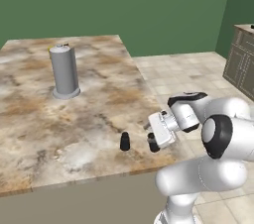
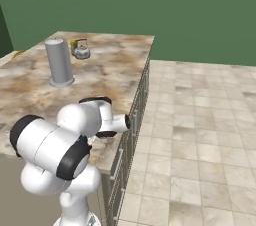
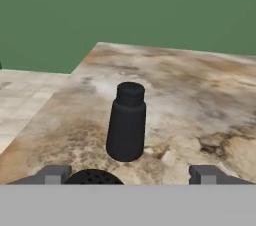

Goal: Move the shaker and shaker from the cabinet to the dining counter.

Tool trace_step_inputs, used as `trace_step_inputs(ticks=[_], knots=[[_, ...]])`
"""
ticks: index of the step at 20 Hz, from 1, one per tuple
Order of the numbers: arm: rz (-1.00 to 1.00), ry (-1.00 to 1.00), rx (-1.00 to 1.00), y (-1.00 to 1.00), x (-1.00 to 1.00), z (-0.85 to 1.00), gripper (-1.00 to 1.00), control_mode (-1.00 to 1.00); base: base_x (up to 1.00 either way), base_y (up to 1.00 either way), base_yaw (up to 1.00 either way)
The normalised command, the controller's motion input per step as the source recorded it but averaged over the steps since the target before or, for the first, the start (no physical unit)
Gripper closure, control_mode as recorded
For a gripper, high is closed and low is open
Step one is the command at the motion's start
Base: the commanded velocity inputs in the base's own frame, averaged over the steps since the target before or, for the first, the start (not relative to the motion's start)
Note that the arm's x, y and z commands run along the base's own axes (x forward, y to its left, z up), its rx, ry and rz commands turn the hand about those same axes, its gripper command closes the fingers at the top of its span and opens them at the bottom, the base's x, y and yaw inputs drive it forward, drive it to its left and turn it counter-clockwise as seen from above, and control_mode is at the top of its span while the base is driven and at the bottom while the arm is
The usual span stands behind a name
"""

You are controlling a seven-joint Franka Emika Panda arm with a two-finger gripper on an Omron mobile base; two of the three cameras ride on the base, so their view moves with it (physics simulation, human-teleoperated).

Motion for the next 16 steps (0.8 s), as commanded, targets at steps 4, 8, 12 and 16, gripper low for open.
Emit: trace_step_inputs(ticks=[4,8,12,16], knots=[[0.00,-0.05,0.00,-0.01,-0.34,0.00,-1.00,-1.00,0.00,0.00,0.00],[0.00,-0.07,0.00,-0.15,-0.46,0.00,-1.00,-1.00,0.00,0.00,0.00],[0.00,-0.04,0.00,-0.14,-0.37,0.00,-1.00,-1.00,0.00,0.00,0.00],[0.00,-0.01,0.05,-0.16,-0.17,0.04,-1.00,-1.00,0.00,0.00,0.00]])
